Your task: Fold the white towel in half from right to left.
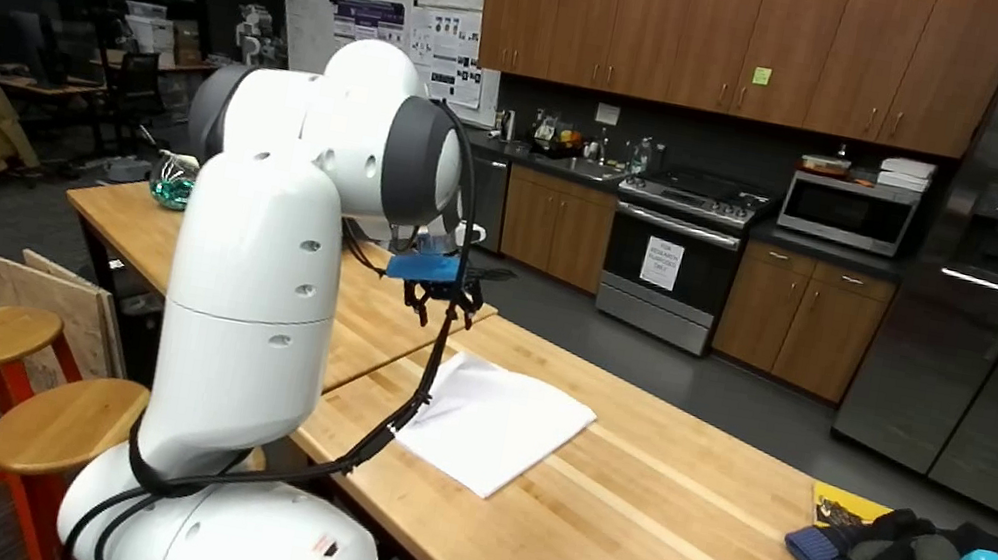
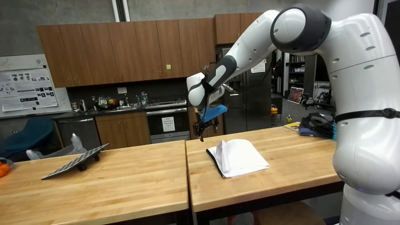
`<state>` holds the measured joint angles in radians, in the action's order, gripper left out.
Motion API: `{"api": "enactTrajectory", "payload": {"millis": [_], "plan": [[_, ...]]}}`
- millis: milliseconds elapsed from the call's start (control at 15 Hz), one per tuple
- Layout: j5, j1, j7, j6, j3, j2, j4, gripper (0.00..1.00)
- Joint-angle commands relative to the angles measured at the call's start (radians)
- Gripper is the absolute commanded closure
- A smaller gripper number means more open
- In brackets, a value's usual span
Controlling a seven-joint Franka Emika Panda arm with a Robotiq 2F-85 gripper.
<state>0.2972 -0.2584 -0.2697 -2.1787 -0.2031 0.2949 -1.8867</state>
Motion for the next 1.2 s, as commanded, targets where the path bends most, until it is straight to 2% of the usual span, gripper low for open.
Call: {"api": "enactTrajectory", "payload": {"millis": [0,133,333,867,1133], "plan": [[-0.007,-0.019,0.004,0.002,0.019,0.003,0.006,0.00],[-0.026,-0.006,0.109,0.002,0.003,0.010,0.012,0.00],[-0.041,-0.003,0.189,0.030,-0.001,0.026,0.028,0.00],[0.048,-0.019,0.281,0.082,0.020,0.066,0.050,0.00],[0.094,-0.032,0.259,0.174,0.034,0.111,0.110,0.00]]}}
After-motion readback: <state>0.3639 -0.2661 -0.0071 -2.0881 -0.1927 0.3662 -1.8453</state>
